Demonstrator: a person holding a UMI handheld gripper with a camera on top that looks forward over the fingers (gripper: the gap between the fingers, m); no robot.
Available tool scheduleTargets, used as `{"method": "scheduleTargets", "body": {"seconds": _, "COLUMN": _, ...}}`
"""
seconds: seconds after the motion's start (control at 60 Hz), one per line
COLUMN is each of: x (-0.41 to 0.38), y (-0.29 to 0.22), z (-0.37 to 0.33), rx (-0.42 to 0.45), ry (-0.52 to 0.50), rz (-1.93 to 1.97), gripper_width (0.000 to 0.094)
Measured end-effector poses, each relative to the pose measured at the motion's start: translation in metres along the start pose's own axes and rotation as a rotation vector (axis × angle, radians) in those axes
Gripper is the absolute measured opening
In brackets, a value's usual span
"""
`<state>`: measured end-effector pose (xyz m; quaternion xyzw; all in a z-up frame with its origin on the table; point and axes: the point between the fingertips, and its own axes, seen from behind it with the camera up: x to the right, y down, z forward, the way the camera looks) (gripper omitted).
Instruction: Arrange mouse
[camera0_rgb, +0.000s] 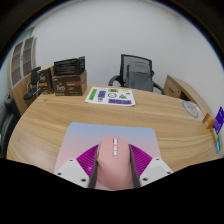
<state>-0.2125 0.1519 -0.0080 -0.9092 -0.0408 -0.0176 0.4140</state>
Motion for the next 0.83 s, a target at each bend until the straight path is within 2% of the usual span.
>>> {"method": "scheduleTargets", "body": {"seconds": 0.083, "x": 0.000, "y": 0.002, "z": -0.001, "rx": -0.027, "ry": -0.003, "rz": 0.003, "gripper_width": 0.0584}}
{"method": "scheduleTargets", "body": {"seconds": 0.167, "x": 0.001, "y": -0.002, "z": -0.008, "rx": -0.032, "ry": -0.022, "rz": 0.064, "gripper_width": 0.0855}}
{"method": "scheduleTargets", "body": {"seconds": 0.217, "x": -0.001, "y": -0.006, "z": -0.018, "rx": -0.020, "ry": -0.031, "rz": 0.106, "gripper_width": 0.0831}}
{"method": "scheduleTargets", "body": {"seconds": 0.383, "x": -0.003, "y": -0.011, "z": -0.072, "rx": 0.008, "ry": -0.028, "rz": 0.132, "gripper_width": 0.0837}}
{"method": "scheduleTargets", "body": {"seconds": 0.633, "x": -0.006, "y": 0.006, "z": -0.180, "rx": 0.028, "ry": -0.026, "rz": 0.147, "gripper_width": 0.0835}}
{"method": "scheduleTargets", "body": {"seconds": 0.833, "x": 0.006, "y": 0.024, "z": -0.249, "rx": 0.084, "ry": -0.083, "rz": 0.177, "gripper_width": 0.0835}}
